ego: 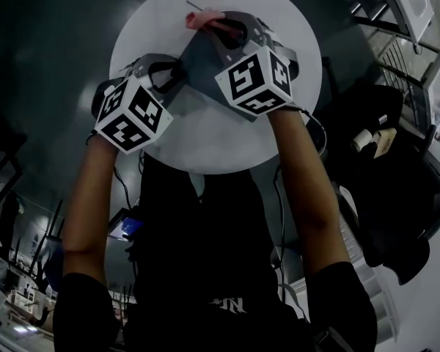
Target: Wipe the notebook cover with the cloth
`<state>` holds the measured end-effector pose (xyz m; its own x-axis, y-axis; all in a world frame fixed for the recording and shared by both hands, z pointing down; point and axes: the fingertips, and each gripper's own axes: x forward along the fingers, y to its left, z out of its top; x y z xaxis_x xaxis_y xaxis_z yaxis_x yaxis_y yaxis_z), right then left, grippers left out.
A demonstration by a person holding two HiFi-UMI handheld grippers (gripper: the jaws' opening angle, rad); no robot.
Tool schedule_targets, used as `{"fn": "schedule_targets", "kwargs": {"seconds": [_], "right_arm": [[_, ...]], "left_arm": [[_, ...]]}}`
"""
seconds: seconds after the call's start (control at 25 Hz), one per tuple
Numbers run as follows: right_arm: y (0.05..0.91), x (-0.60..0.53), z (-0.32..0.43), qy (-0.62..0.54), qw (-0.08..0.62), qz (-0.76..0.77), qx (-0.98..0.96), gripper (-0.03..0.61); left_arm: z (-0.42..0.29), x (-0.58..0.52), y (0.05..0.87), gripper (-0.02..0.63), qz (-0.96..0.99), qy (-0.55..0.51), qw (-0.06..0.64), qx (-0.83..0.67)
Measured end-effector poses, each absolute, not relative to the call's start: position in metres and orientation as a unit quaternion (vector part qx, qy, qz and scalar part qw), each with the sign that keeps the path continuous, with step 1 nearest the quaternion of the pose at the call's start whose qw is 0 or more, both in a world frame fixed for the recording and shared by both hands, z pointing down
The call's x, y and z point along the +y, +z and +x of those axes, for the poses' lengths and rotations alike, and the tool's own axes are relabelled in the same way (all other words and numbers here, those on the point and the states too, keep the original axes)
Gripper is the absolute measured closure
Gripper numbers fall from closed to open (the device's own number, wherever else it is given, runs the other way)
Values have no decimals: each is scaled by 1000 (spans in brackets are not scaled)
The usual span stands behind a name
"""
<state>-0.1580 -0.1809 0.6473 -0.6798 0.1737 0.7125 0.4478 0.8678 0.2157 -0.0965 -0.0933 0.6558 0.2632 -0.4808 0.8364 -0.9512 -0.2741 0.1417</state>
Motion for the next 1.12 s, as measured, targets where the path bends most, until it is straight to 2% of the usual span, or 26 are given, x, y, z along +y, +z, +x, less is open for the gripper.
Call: {"fn": "schedule_targets", "kwargs": {"seconds": [0.32,1.12], "right_arm": [[652,-189,-143,-180,363,-173,-898,546],[649,-226,-45,-146,383,-146,-900,548]], "left_arm": [[-93,-97,659,517,716,352,345,-494],[-94,-96,655,517,704,379,363,-478]]}}
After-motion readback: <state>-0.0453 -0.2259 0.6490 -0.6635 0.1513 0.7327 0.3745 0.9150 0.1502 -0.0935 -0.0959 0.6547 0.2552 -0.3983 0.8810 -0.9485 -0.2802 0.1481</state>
